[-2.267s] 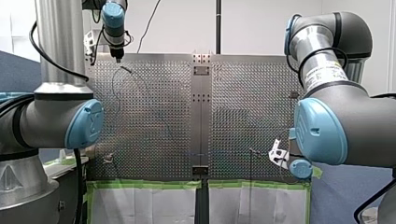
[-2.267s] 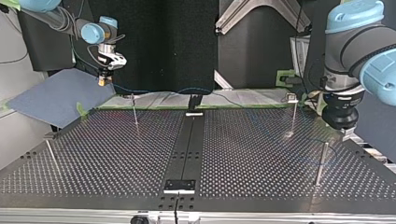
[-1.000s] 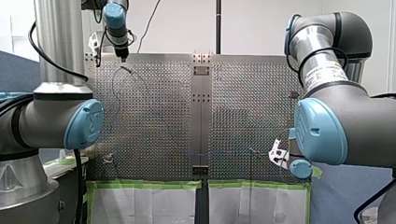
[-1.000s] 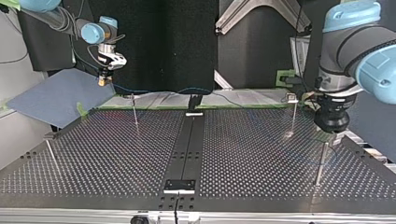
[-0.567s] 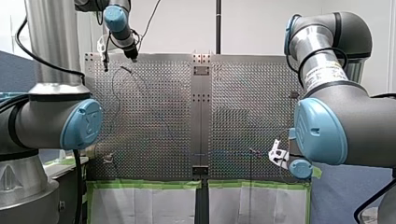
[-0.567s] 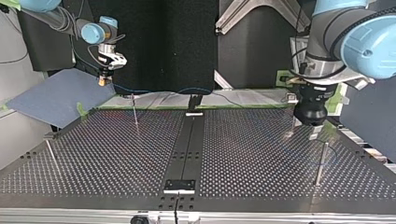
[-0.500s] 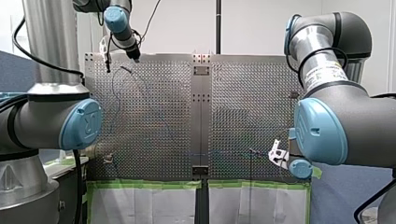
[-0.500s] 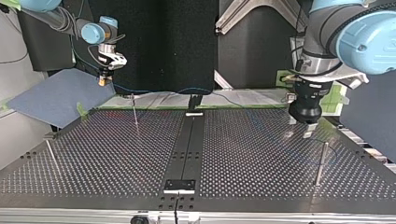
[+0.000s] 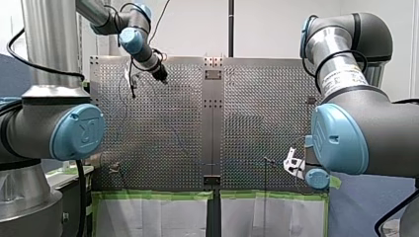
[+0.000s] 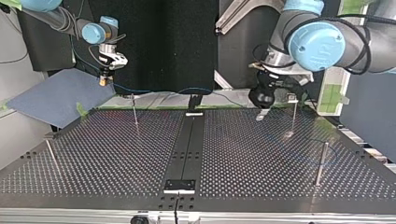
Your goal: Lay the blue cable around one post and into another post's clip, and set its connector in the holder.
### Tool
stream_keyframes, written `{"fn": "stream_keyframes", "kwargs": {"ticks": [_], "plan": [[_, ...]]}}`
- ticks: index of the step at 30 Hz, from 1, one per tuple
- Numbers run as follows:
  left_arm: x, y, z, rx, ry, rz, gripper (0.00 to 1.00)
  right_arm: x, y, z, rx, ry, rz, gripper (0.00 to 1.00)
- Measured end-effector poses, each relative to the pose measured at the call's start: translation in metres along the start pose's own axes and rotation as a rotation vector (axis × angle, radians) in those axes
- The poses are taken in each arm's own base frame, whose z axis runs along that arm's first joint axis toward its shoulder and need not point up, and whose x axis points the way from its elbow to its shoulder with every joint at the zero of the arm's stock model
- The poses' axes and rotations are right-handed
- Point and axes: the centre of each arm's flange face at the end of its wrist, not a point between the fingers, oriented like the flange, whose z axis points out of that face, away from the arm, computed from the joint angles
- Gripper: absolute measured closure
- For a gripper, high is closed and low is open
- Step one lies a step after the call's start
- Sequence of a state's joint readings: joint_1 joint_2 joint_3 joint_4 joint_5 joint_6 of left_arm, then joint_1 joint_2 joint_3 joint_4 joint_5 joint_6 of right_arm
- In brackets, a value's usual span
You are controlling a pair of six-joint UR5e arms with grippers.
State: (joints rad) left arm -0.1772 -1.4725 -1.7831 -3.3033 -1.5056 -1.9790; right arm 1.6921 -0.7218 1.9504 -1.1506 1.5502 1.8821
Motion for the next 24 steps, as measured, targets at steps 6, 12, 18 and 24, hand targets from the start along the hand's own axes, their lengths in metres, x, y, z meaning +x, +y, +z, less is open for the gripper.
{"fn": "stream_keyframes", "kwargs": {"ticks": [6, 12, 18, 24], "plan": [[0.05, -0.007, 0.014, 0.063, 0.091, -0.025, 0.0, -0.001, 0.0, -0.001, -0.002, -0.005, -0.015, 1.0], [0.099, -0.009, 0.023, 0.075, 0.155, 0.03, 0.0, -0.002, 0.002, -0.002, -0.018, -0.014, -0.038, 1.0], [0.145, -0.008, 0.026, 0.062, 0.203, 0.098, 0.0, -0.003, 0.003, -0.003, -0.029, -0.017, -0.085, 1.0], [0.192, -0.002, 0.025, 0.039, 0.25, 0.17, 0.0, -0.005, 0.011, -0.003, -0.066, -0.009, -0.132, 1.0]]}}
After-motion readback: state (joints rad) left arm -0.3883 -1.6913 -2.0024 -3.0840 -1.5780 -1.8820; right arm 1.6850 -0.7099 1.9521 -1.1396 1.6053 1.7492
